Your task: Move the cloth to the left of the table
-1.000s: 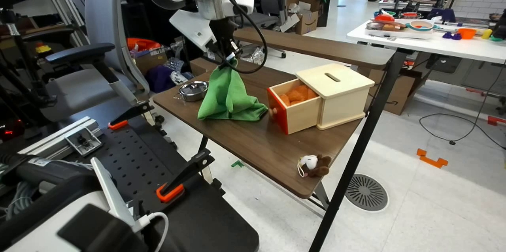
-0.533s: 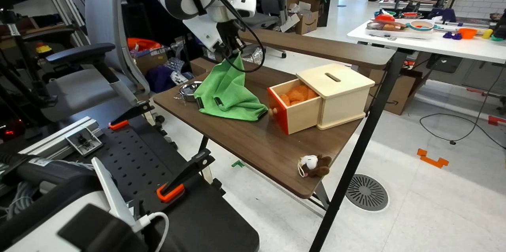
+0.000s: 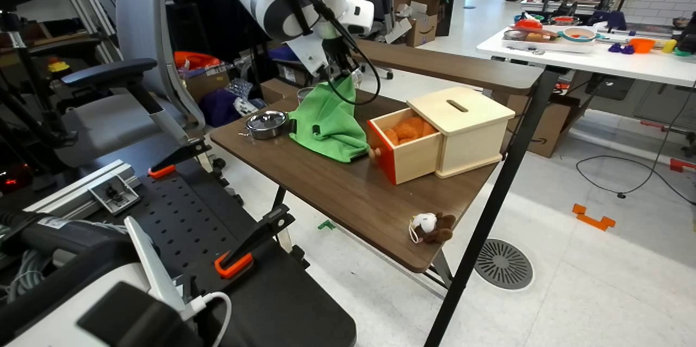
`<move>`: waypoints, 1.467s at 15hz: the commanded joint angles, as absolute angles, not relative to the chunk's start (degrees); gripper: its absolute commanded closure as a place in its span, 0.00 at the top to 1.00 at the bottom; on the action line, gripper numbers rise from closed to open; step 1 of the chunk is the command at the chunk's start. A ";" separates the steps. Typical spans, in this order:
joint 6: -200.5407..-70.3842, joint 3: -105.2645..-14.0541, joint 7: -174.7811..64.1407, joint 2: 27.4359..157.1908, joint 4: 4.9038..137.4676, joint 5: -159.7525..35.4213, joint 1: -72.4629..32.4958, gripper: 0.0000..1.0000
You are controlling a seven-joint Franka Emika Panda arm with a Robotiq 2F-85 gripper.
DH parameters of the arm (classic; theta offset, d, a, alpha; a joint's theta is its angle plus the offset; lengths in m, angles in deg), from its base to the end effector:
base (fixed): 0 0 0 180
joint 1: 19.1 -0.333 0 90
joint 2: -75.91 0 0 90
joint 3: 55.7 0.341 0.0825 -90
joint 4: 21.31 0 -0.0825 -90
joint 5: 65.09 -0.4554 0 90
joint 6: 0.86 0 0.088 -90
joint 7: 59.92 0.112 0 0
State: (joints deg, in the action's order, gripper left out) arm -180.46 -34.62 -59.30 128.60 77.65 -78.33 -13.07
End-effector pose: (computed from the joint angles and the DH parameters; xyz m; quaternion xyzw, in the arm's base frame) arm 0.7348 0.1458 0.0836 -0.9521 0.0932 -0.2254 0.1845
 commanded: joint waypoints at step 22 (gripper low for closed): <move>-166.77 -33.12 -65.68 130.30 78.50 -72.56 -13.12 1.00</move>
State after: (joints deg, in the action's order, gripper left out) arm -171.69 -34.59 -63.62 132.28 76.84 -73.08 -14.04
